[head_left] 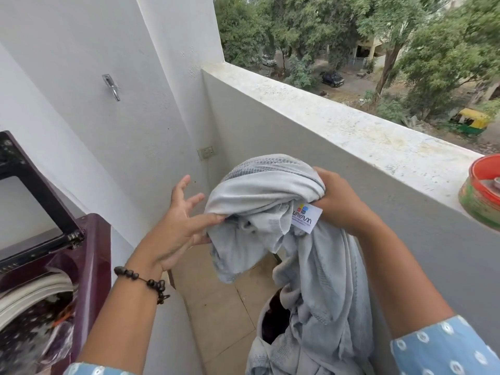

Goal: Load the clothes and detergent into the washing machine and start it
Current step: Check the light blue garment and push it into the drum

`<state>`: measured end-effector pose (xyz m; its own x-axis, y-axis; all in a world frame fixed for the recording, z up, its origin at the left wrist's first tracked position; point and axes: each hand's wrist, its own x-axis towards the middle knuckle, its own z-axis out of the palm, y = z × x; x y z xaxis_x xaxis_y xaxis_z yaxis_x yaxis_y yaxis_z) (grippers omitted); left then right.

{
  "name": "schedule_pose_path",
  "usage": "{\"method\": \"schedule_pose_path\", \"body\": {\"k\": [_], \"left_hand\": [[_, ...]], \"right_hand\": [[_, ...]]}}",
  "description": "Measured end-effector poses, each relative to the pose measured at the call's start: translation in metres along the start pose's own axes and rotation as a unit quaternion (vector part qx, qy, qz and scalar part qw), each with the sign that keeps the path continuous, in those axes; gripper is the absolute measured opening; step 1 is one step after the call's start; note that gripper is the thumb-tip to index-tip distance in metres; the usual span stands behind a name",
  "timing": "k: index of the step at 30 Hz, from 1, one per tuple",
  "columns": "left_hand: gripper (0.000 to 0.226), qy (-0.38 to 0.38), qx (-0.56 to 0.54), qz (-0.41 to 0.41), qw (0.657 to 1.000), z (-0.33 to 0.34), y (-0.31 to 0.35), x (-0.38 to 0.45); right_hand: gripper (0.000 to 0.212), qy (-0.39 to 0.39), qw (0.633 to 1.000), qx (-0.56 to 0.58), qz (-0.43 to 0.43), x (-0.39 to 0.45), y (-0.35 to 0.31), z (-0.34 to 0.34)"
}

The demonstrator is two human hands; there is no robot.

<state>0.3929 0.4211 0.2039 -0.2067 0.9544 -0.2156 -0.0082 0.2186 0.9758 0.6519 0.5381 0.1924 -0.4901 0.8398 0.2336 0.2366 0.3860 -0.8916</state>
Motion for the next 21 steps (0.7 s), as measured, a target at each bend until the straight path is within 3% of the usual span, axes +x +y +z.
{"method": "schedule_pose_path", "body": {"k": [3,6,8,11,13,18,21], "left_hand": [[0.14,-0.033,0.143,0.052,0.988,0.01,0.024,-0.011],[0.145,-0.044,0.373,0.119,0.919,0.03,0.04,-0.007],[0.146,-0.067,0.445,0.135,0.883,0.048,0.044,-0.003],[0.147,-0.109,0.439,0.163,0.877,0.067,0.038,0.009],[0.134,-0.084,0.429,0.183,0.88,0.068,0.033,0.015],[0.087,-0.014,0.293,0.232,0.928,0.062,0.027,0.023],[0.07,0.008,0.177,0.251,0.952,0.057,0.029,0.027]], "right_hand": [[0.04,-0.032,0.997,-0.072,-0.006,0.003,-0.007,0.003],[0.036,-0.054,0.993,-0.106,-0.027,0.003,-0.013,0.012],[0.036,-0.065,0.991,-0.107,-0.036,0.004,-0.017,0.017],[0.035,-0.06,0.991,-0.11,-0.052,0.006,-0.022,0.021],[0.043,-0.042,0.992,-0.106,-0.052,0.005,-0.022,0.019],[0.082,-0.098,0.993,0.065,-0.003,-0.002,-0.007,0.007],[0.115,-0.129,0.988,0.087,0.018,-0.009,0.005,0.002]]}}
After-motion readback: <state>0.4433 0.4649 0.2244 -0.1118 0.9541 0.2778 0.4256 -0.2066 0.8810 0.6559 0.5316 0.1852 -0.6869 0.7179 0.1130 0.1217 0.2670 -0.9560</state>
